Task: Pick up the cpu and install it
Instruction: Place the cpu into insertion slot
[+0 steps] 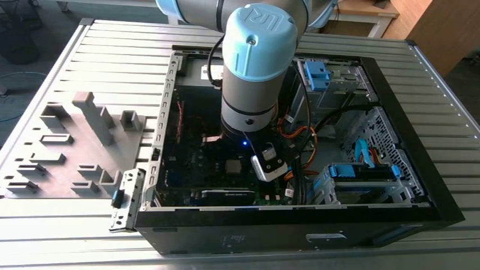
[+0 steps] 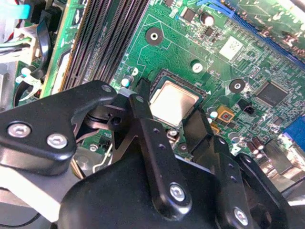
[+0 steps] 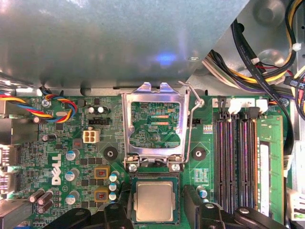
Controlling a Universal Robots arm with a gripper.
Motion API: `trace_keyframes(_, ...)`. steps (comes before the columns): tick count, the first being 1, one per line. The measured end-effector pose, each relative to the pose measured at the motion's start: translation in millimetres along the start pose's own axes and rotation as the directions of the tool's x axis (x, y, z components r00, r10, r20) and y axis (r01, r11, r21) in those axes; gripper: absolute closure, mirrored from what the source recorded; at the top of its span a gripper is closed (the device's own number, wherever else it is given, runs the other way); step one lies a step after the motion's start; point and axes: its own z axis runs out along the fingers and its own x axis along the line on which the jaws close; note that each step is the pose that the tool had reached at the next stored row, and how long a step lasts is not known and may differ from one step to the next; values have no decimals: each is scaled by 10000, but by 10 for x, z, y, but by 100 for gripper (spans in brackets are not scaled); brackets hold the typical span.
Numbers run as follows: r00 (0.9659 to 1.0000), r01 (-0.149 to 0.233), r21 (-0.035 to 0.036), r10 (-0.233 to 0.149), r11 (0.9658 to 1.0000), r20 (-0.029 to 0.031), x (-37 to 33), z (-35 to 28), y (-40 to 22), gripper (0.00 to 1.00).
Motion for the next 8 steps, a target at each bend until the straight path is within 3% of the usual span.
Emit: trace_keyframes(8, 10000, 3, -6, -3, 10000, 4, -3, 2, 1, 45)
